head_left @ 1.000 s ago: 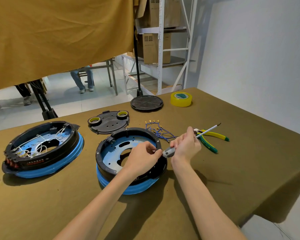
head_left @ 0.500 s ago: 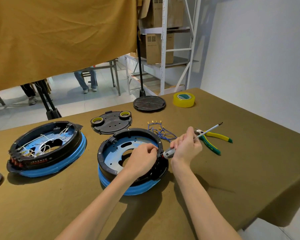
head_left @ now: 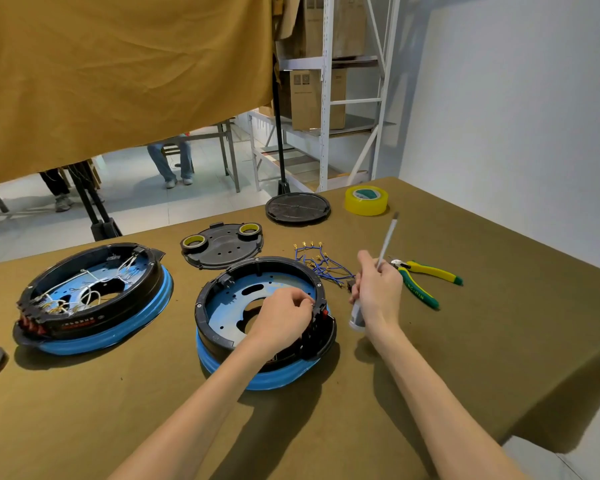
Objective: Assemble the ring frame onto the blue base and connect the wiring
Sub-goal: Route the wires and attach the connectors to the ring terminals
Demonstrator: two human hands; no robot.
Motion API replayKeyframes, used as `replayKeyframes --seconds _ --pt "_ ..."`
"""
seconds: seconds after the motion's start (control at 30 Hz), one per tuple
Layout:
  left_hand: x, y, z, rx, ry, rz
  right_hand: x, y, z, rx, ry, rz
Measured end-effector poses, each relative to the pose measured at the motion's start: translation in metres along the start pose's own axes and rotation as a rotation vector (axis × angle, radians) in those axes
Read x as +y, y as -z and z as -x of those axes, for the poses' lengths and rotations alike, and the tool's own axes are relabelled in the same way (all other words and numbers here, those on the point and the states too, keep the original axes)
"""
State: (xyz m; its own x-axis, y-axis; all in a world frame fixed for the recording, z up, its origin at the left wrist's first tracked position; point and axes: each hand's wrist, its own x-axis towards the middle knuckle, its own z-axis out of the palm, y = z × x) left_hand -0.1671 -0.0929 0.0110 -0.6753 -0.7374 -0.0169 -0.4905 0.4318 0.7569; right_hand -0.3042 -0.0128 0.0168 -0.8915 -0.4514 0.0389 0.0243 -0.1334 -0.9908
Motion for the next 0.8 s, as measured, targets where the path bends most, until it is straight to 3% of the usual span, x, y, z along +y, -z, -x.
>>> replayKeyframes --seconds 0.07,0.17,0.37,0.5,0.67,0.8 --pt "0.002 -0.003 0.002 0.017 -0.04 -0.036 0.005 0.015 -0.003 -0.07 -0.01 0.348" --pt "0.003 -0.008 0.004 0.072 -0.09 -0.121 0.015 0.04 -0.004 -0.13 0.148 0.878" --pt "0.002 -0.014 0.003 0.134 -0.127 -0.178 0.02 0.071 -0.009 -0.053 0.303 1.504" --pt "0.003 -0.016 0.004 0.154 -0.121 -0.206 0.023 0.078 -0.016 -0.034 0.314 1.636" --pt "0.004 -0.016 0.003 0.132 -0.083 -0.213 0.034 0.069 -0.033 -0.134 0.509 1.559" --pt "0.007 -0.018 0.002 0.127 -0.043 -0.186 0.04 0.048 -0.04 -0.172 0.497 1.553"
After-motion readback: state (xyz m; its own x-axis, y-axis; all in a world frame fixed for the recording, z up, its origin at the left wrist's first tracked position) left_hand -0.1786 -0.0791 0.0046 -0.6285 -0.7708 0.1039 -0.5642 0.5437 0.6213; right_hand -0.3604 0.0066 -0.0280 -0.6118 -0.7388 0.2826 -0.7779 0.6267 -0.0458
